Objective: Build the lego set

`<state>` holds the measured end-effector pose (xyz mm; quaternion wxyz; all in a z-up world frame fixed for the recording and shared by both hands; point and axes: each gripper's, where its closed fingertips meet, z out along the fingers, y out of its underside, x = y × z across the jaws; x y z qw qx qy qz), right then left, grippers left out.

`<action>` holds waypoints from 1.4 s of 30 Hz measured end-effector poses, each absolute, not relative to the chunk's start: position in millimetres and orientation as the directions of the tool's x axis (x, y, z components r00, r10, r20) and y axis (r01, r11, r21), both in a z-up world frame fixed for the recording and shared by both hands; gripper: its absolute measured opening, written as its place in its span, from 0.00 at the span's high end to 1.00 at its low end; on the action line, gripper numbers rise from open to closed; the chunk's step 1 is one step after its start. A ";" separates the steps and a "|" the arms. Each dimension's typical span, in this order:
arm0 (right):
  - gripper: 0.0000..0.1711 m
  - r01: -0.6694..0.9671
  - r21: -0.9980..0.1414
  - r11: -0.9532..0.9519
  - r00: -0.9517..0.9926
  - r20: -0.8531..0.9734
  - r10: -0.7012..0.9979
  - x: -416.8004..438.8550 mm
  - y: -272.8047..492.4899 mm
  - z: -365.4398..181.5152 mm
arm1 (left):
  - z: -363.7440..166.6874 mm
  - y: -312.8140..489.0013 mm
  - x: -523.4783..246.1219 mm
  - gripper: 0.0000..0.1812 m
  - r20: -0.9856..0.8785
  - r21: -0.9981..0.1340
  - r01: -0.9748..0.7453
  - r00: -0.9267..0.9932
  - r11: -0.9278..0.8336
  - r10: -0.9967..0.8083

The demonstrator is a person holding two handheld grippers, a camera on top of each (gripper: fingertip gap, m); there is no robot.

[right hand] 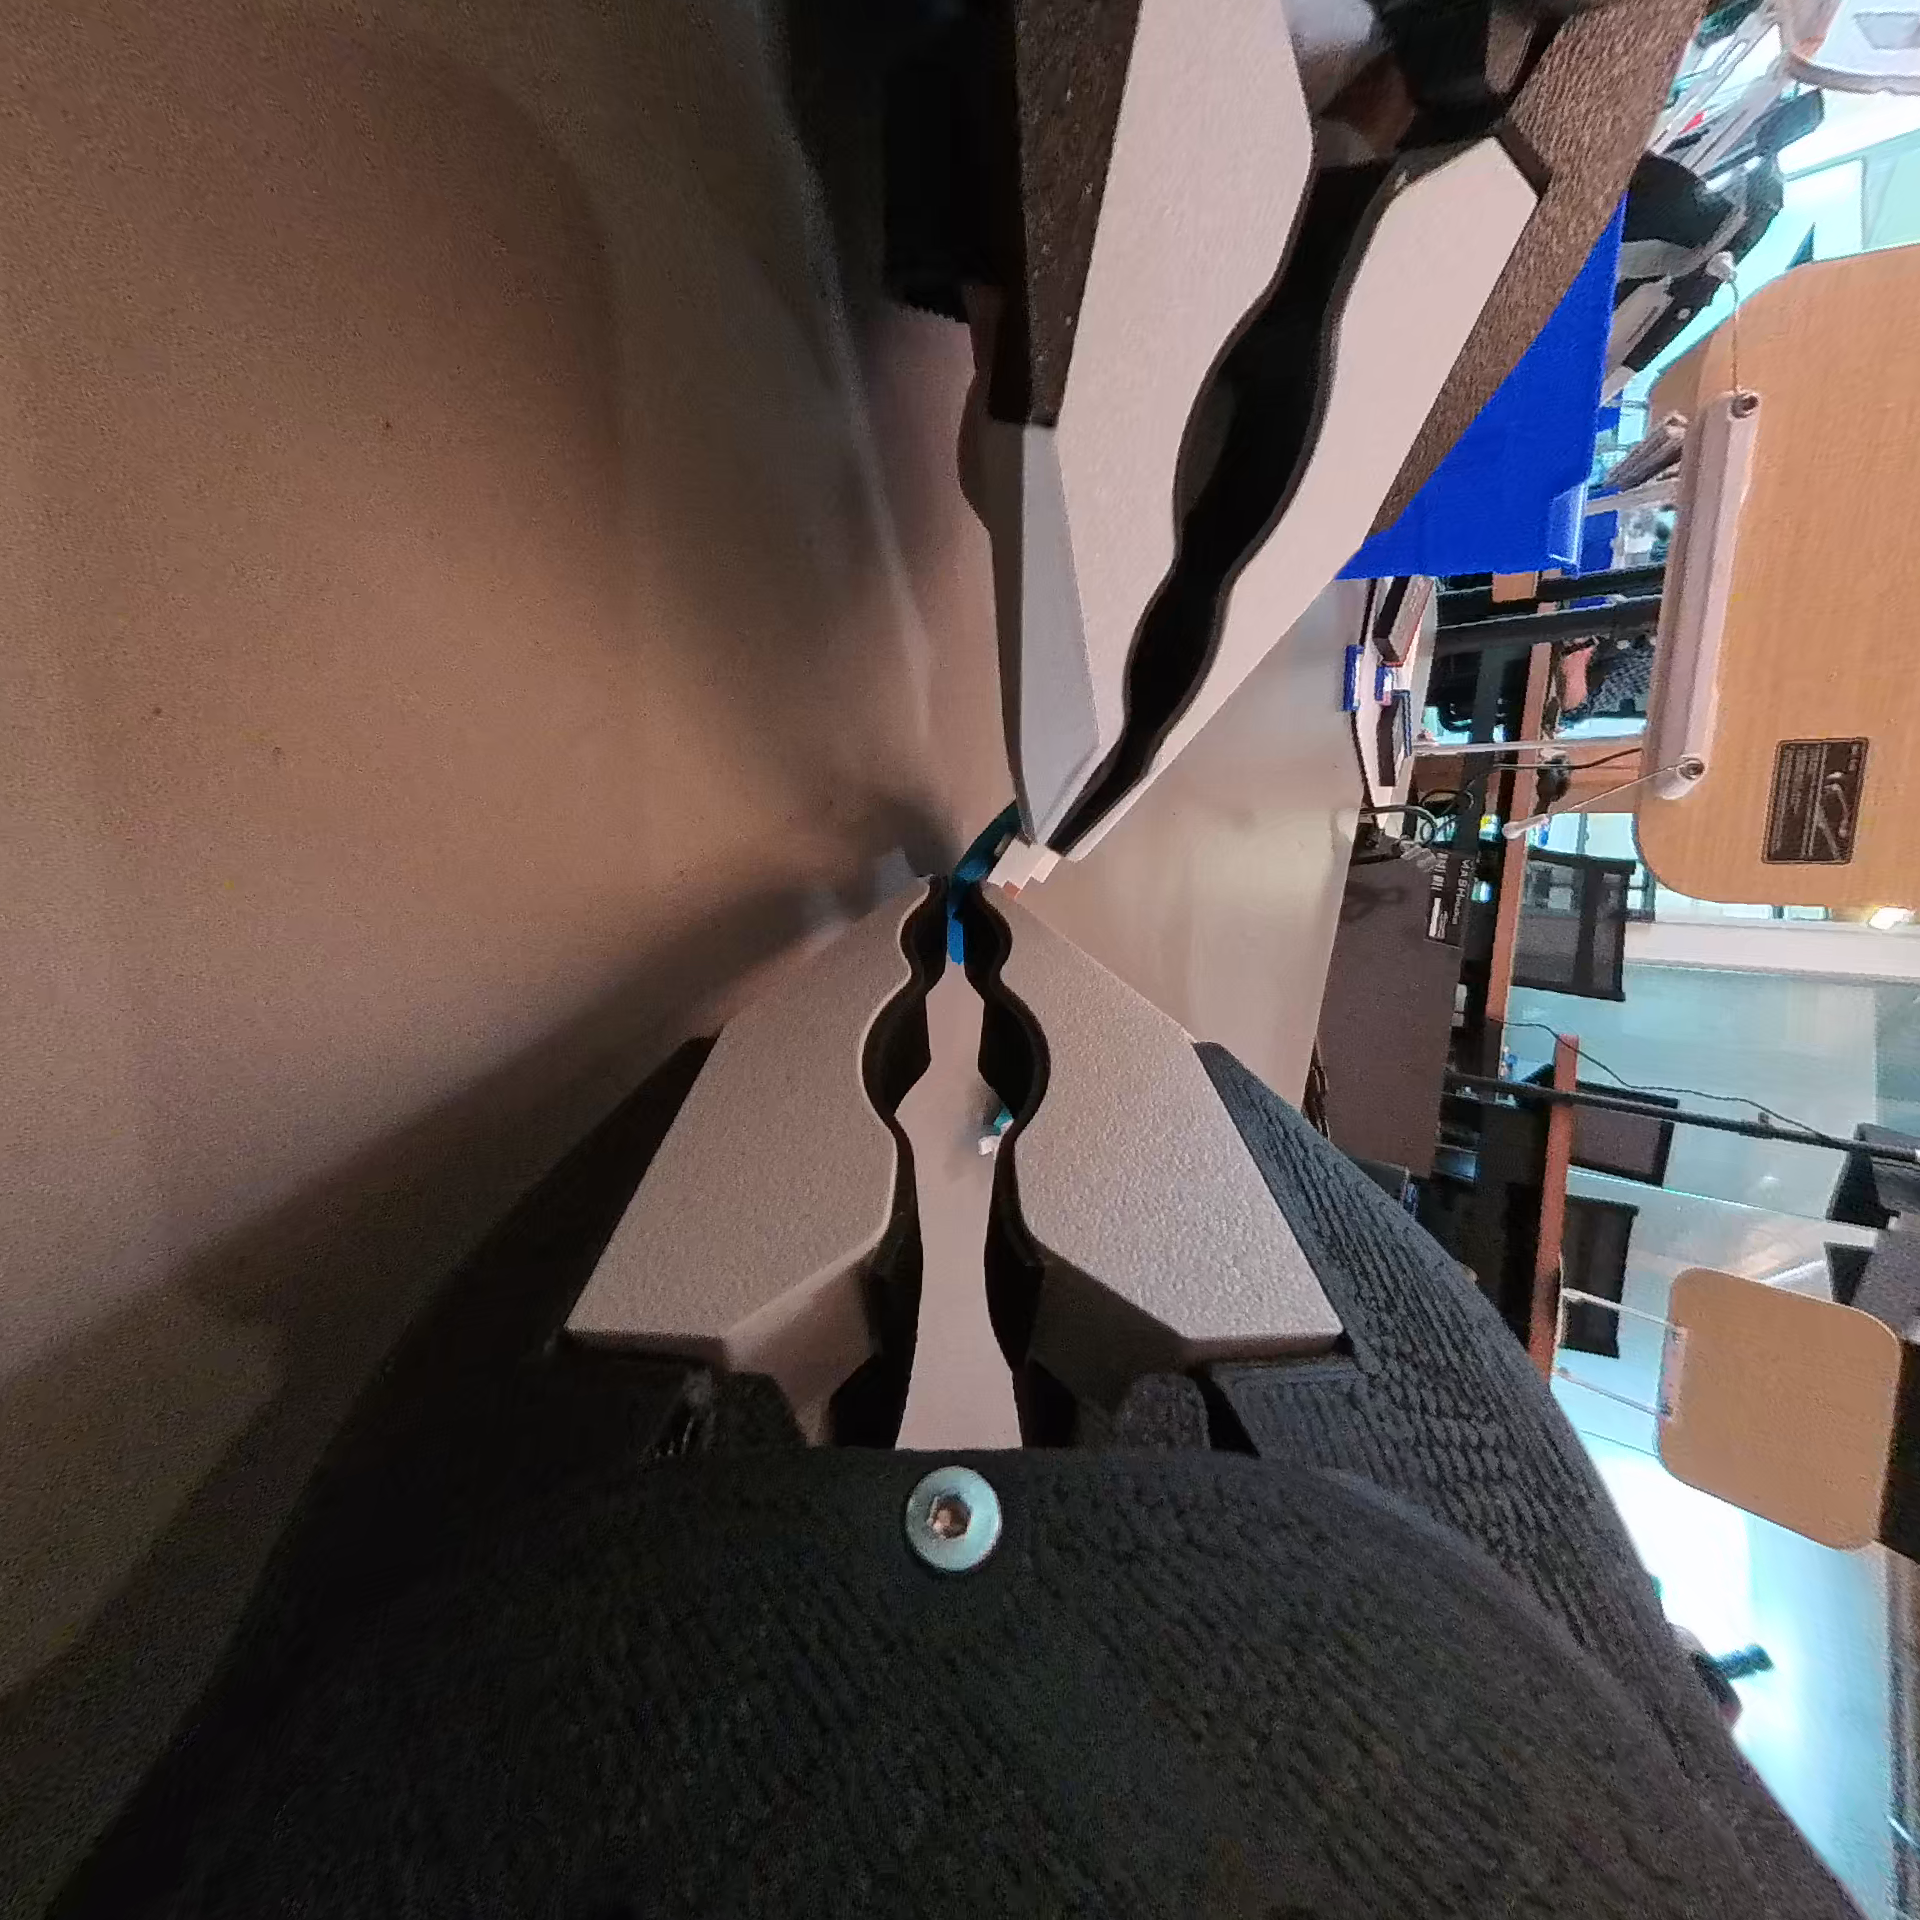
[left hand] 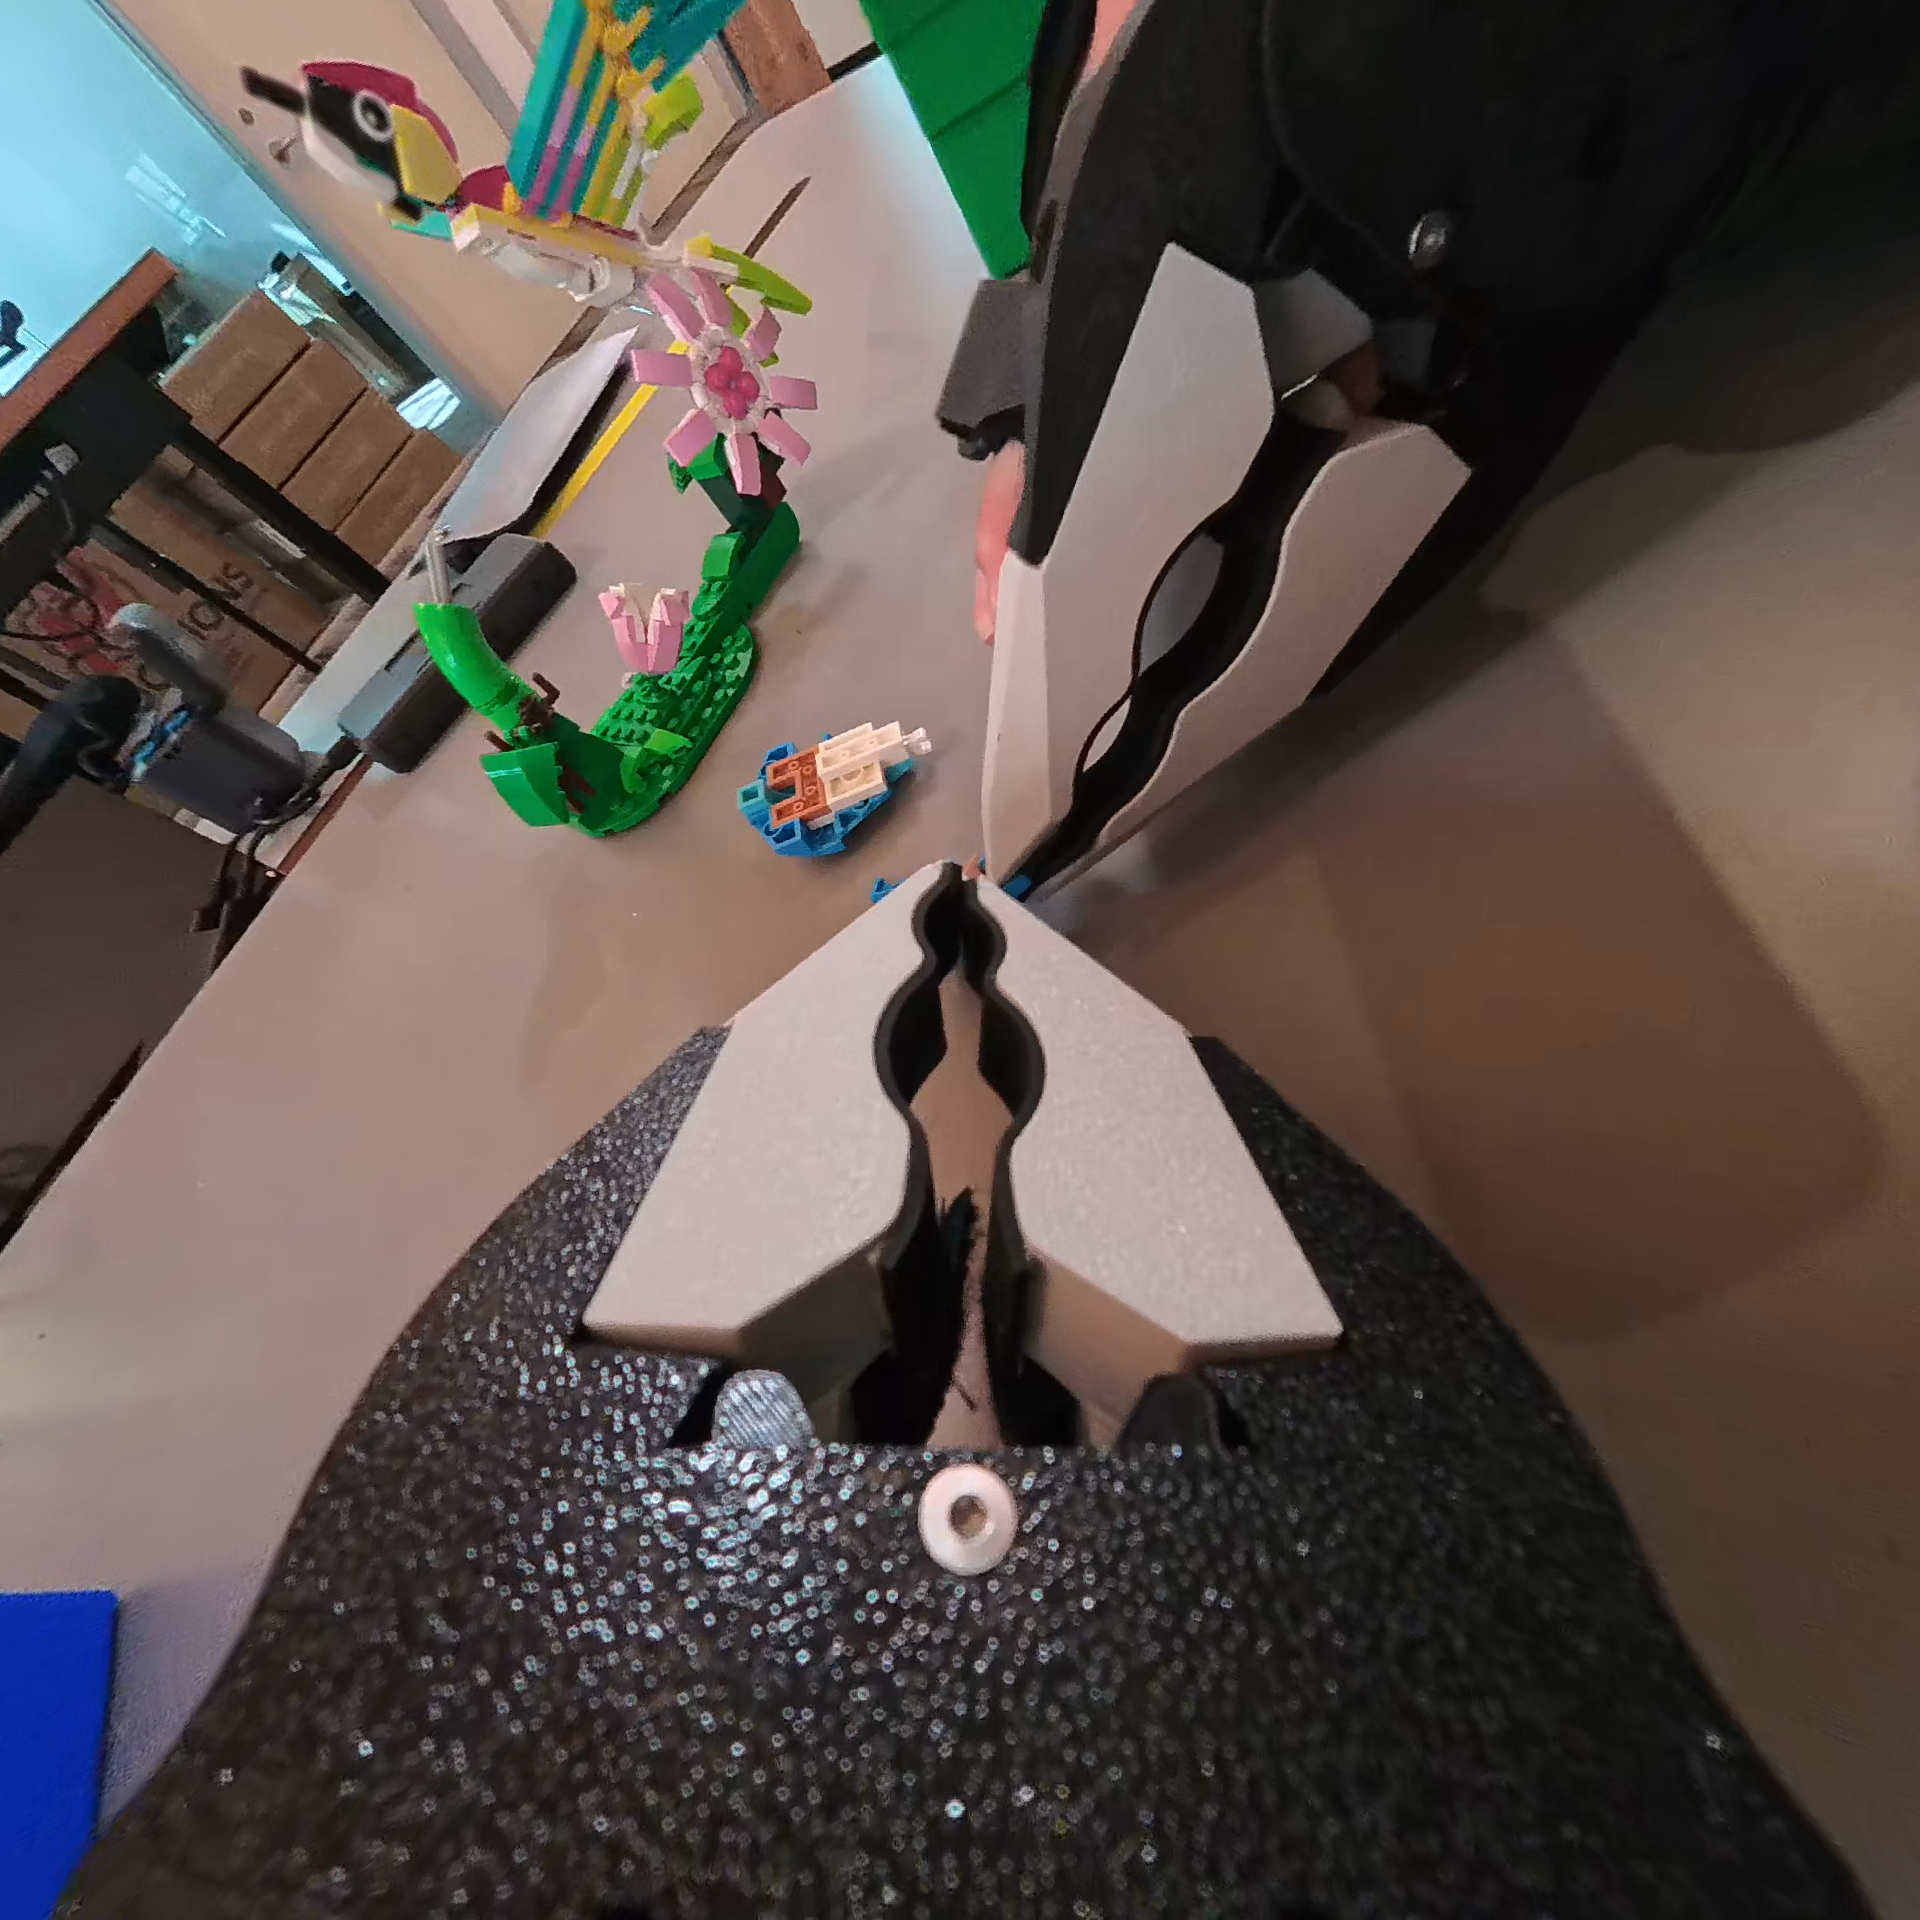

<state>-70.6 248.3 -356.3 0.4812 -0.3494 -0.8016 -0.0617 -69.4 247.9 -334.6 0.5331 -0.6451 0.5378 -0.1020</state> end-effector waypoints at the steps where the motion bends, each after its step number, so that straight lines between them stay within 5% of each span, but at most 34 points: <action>1: 1.00 0.619 -0.237 0.749 -0.293 0.815 0.500 -70.6 248.2 -356.4 | -334.4 248.0 -69.5 1.00 -0.431 -0.804 -0.577 0.405 0.140 -0.807; 4: 1.00 0.616 -0.230 0.753 -0.299 0.816 0.494 -71.2 247.2 -358.2 | -330.6 248.8 -69.9 1.00 -0.418 -0.820 -0.556 0.421 0.135 -0.805; 7: 1.00 0.584 -0.258 0.770 -0.323 0.796 0.512 -75.8 234.0 -364.1 | -285.2 266.7 -90.8 1.00 -0.261 -0.952 -0.293 0.619 0.090 -0.741; 11: 1.00 0.584 -0.388 0.713 -0.264 0.740 0.619 -73.4 235.3 -362.6 | -301.0 261.8 -97.0 1.00 -0.390 -0.890 -0.437 0.586 0.128 -0.711; 16: 1.00 0.568 -0.522 0.637 -0.178 0.677 0.714 -73.4 235.8 -355.1 | -297.1 265.7 -116.0 1.00 -0.341 -0.911 -0.407 0.638 0.075 -0.690; 24: 1.00 0.210 -0.910 0.357 -0.041 0.357 0.933 -79.4 216.7 -293.1 | -298.5 227.4 -86.5 0.76 -0.194 -0.954 -0.296 0.462 0.056 -0.866; 27: 1.00 0.070 -0.990 0.122 -0.101 0.115 0.988 -75.8 210.2 -272.4 | -289.1 218.7 -73.1 0.79 -0.111 -0.978 -0.208 0.410 0.025 -0.905; 30: 1.00 -0.080 -0.961 -0.265 -0.245 -0.239 0.940 -69.5 209.5 -245.5 | -272.9 209.4 -59.4 0.91 0.029 -0.997 -0.063 0.329 -0.052 -0.944; 33: 1.00 -0.145 -0.878 -0.456 -0.361 -0.383 0.850 -62.2 211.5 -232.8 | -260.7 208.2 -54.3 0.99 0.101 -0.995 0.037 0.295 -0.095 -0.950; 42: 1.00 -0.163 -0.924 -0.347 -0.389 -0.263 0.883 -58.2 199.7 -226.0 | -251.5 201.5 -52.3 1.00 0.000 -0.999 0.033 0.321 0.011 -0.947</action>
